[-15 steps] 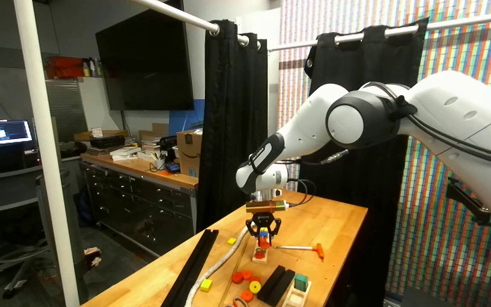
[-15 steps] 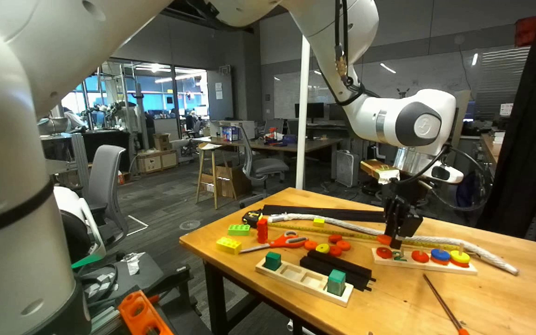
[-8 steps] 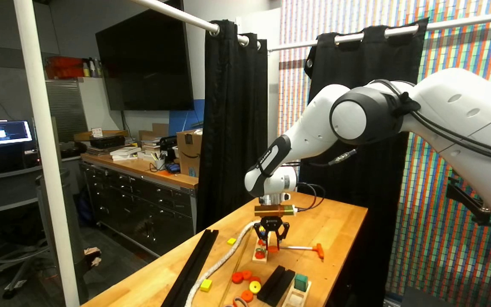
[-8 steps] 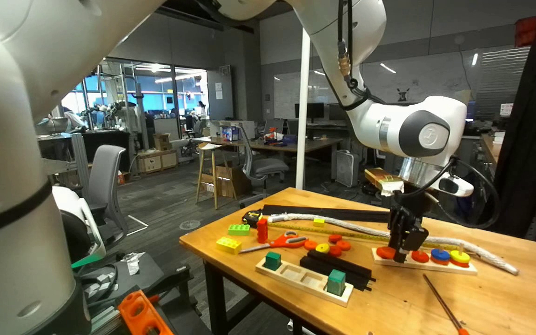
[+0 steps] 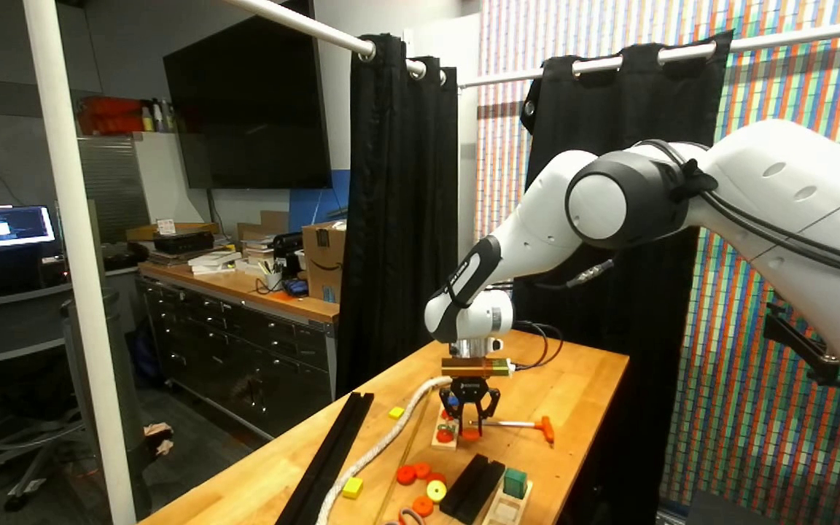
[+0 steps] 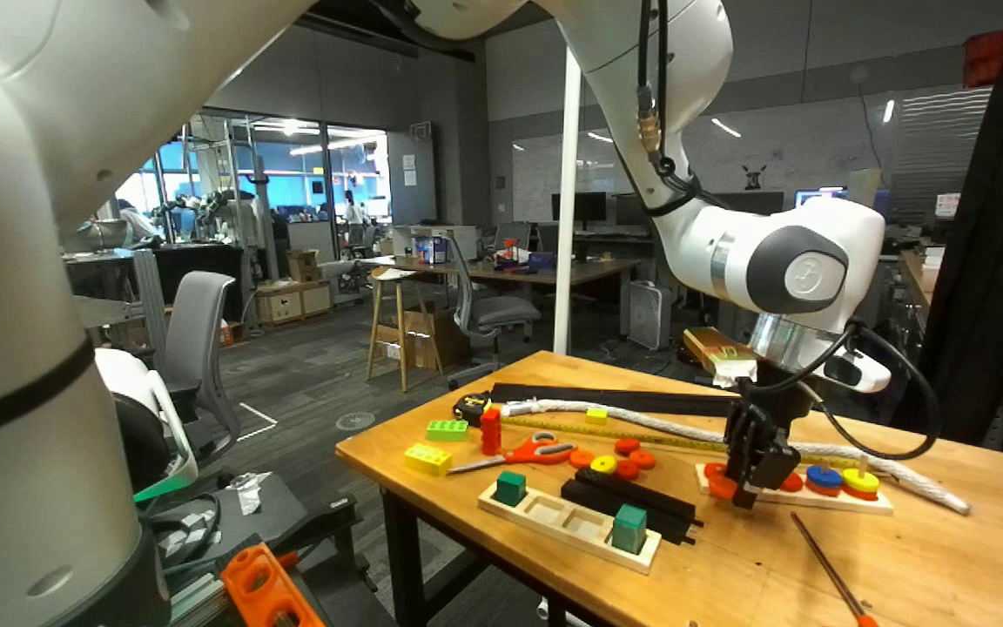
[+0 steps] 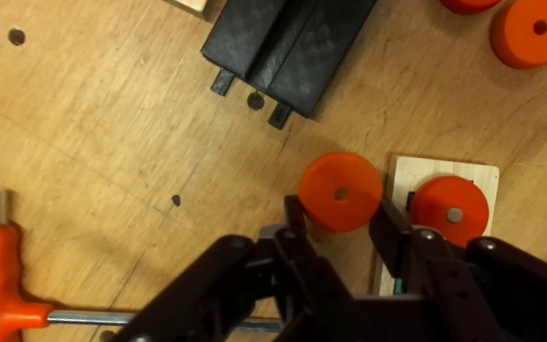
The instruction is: Pick up one token from the holder and put it on the table.
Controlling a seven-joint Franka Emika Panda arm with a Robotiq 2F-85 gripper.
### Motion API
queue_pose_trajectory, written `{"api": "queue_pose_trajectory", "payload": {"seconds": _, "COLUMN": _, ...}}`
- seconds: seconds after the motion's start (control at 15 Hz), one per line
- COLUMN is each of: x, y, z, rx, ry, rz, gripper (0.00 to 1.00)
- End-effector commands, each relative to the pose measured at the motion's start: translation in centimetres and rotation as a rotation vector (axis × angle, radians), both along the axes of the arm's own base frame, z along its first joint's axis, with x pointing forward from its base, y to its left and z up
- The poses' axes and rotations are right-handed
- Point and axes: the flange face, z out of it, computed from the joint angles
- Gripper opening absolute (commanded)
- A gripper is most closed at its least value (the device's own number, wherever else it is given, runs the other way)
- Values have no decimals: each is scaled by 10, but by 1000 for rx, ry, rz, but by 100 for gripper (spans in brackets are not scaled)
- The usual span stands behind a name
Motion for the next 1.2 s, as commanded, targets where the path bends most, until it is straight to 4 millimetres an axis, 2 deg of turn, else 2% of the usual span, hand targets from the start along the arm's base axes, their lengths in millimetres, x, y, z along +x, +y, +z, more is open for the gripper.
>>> {"api": "queue_pose_trajectory", "payload": {"seconds": 0.0, "x": -1, "y": -2, "z": 1, "rx": 27, "ry": -27, "rz": -1, "gripper": 22}}
{"api": "queue_pose_trajectory", "payload": {"seconds": 0.07, "x": -1, "y": -3, "z": 0, "rx": 30, "ry": -28, "rz": -3, "gripper": 30}}
{"api": "queue_pose_trajectory", "payload": {"seconds": 0.13, "x": -1, "y": -3, "z": 0, "rx": 35, "ry": -28, "rz": -6, "gripper": 65}}
{"api": "queue_pose_trajectory", "payload": {"seconds": 0.2, "x": -1, "y": -3, "z": -1, "rx": 38, "ry": -28, "rz": -8, "gripper": 66}}
{"api": "queue_pose_trajectory", "payload": {"seconds": 0.27, "x": -1, "y": -3, "z": -1, "rx": 43, "ry": -29, "rz": -11, "gripper": 71}}
{"api": "queue_pose_trajectory", "payload": {"seconds": 0.47, "x": -2, "y": -4, "z": -1, "rx": 51, "ry": -31, "rz": -16, "gripper": 95}}
{"api": "queue_pose_trajectory", "payload": {"seconds": 0.53, "x": -2, "y": -4, "z": 0, "rx": 51, "ry": -32, "rz": -16, "gripper": 99}}
{"api": "queue_pose_trajectory", "payload": {"seconds": 0.67, "x": -2, "y": -2, "z": 11, "rx": 37, "ry": -37, "rz": -9, "gripper": 100}}
{"api": "queue_pose_trajectory", "payload": {"seconds": 0.8, "x": -5, "y": 5, "z": 36, "rx": 26, "ry": -44, "rz": 26, "gripper": 100}}
{"api": "queue_pose_trajectory", "payload": {"seconds": 1.13, "x": -25, "y": 32, "z": 124, "rx": 60, "ry": -72, "rz": 244, "gripper": 100}}
